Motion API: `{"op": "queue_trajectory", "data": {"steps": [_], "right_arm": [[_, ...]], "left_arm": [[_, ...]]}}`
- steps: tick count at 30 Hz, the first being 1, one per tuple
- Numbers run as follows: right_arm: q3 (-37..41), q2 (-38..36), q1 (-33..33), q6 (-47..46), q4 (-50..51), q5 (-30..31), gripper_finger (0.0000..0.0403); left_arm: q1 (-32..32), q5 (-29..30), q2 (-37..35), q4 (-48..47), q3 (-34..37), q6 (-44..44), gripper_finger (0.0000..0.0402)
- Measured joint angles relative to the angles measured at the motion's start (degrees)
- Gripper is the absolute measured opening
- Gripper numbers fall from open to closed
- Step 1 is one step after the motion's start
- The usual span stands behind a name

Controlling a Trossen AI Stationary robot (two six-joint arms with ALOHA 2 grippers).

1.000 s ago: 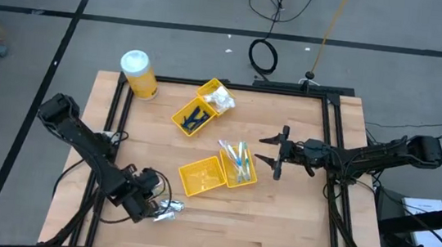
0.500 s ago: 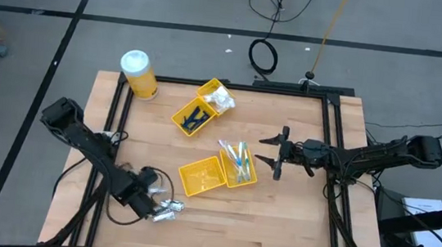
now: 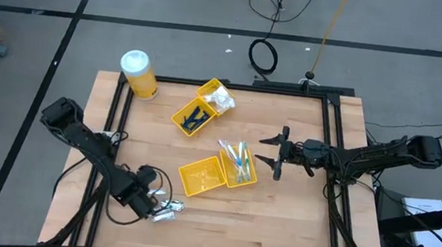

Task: Pick & Place Travel size toiletries
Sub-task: Put the silver nail cutter into the bottom left yellow basket

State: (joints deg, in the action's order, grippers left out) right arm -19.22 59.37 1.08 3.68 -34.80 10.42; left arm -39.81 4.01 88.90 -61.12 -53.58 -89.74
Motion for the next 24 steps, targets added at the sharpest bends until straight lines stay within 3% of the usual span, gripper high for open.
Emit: {"op": "queue_trajectory", "data": {"steps": [8,13,17,24], "right_arm": [[0.00,0.00,0.00,0.00,0.43,0.01,0.0242],[0.00,0.00,0.00,0.00,0.43,0.01,0.0242],[0.00,0.00,-0.02,-0.02,0.46,0.01,0.0242],[0.00,0.00,-0.01,-0.01,0.45,0.01,0.0242]], "left_arm": [[-0.33,2.89,1.37,1.41,0.73,-4.09,0.0130],[-0.46,3.10,2.95,5.07,4.68,-5.01,0.0169],[-0.37,0.72,2.84,12.89,9.05,-6.01,0.0176],[-0.94,-0.96,2.56,13.88,10.50,-11.52,0.0153]]}}
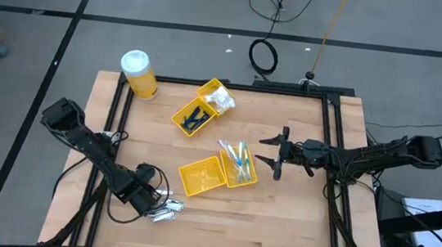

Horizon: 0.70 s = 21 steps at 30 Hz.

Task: Pick & Place Travel size toiletries
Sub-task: Put the silver nail cutter into the bottom left yellow basket

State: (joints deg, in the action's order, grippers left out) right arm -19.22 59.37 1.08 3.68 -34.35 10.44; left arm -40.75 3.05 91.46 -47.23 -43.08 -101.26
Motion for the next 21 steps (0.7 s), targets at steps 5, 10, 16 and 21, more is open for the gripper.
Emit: {"op": "queue_trajectory", "data": {"steps": [5,10,16,21], "right_arm": [[0.00,0.00,-0.01,0.01,0.11,0.00,0.0242],[0.00,0.00,-0.01,-0.01,0.13,-0.02,0.0242],[0.00,0.00,-0.01,-1.39,-0.03,-0.02,0.0242],[0.00,0.00,-0.04,-1.39,-0.09,0.06,0.0242]], "left_arm": [[-0.53,-1.95,-0.31,2.28,0.08,2.51,0.0086],[-0.55,-2.89,-0.25,-1.62,-0.50,3.63,0.0023],[0.46,1.43,-0.09,-15.54,-8.82,8.06,0.0023],[2.57,19.55,-2.30,-19.81,-18.88,16.37,0.0023]]}}
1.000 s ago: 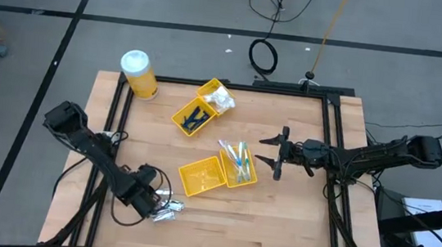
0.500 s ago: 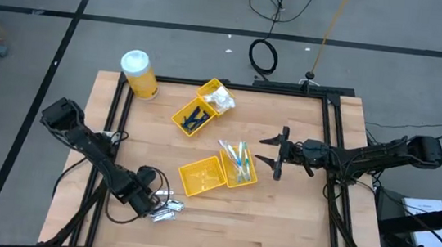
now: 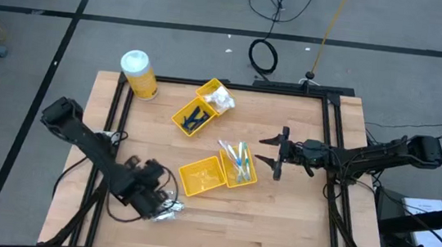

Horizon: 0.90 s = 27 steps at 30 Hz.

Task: Pick & Place Travel size toiletries
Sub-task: Put the silver nail cutter into the bottom left yellow basket

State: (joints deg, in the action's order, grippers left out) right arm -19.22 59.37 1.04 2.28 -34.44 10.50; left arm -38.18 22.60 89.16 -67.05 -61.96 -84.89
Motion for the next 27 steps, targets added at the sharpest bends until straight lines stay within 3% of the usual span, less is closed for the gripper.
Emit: {"op": "queue_trajectory", "data": {"steps": [3,5,8,13,16,20,27], "right_arm": [[0.00,0.00,0.00,0.00,-0.04,0.02,0.0242],[0.00,0.00,0.00,0.02,-0.01,0.04,0.0242],[0.00,0.00,0.00,-0.02,-0.02,0.05,0.0242],[0.00,0.00,0.02,-0.07,-0.01,-0.02,0.0242],[0.00,0.00,0.02,-0.08,0.20,-0.04,0.0242],[0.00,0.00,0.02,-0.07,0.46,-0.04,0.0242],[0.00,0.00,0.02,0.02,0.44,-0.04,0.0242]], "left_arm": [[3.12,9.26,0.15,2.53,-5.84,11.96,0.0023],[6.67,10.56,0.17,6.45,-8.27,21.41,0.0023],[13.47,7.39,0.82,15.61,-8.40,36.24,0.0023],[23.03,-5.55,5.53,28.00,-8.19,55.19,0.0023],[26.44,-12.75,8.52,29.56,-8.17,60.01,0.0023],[29.22,-16.83,11.73,28.85,-8.17,60.78,0.0024],[30.50,-23.68,16.15,29.95,-8.17,64.22,0.0073]]}}
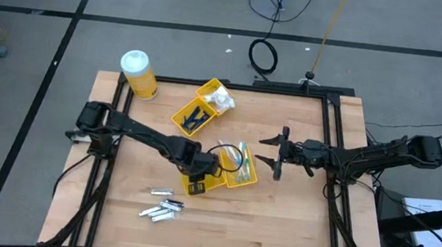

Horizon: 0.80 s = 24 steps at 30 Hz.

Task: Pick & Place Travel size toiletries
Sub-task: Put the silver nail cutter into the bottom left yellow basket

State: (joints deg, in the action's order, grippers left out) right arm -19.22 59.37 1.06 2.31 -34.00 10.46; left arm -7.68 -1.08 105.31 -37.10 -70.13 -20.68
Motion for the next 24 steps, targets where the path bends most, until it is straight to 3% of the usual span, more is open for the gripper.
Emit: {"op": "queue_trajectory", "data": {"steps": [11,17,21,24], "right_arm": [[0.00,0.00,0.00,0.07,0.00,-0.02,0.0242],[0.00,0.00,0.00,0.02,0.04,-0.02,0.0242],[0.00,-0.02,0.00,-0.07,0.27,-0.02,0.0242],[0.00,-0.02,0.00,0.03,0.38,-0.02,0.0242]], "left_arm": [[0.46,-0.66,0.83,1.36,-0.24,-2.49,0.0081],[1.45,-4.12,0.34,1.31,-0.28,-3.76,0.0082],[2.30,-9.85,-2.91,-7.08,-1.44,-6.86,0.0081],[0.84,-5.57,-8.00,-12.01,-1.51,-10.99,0.0076]]}}
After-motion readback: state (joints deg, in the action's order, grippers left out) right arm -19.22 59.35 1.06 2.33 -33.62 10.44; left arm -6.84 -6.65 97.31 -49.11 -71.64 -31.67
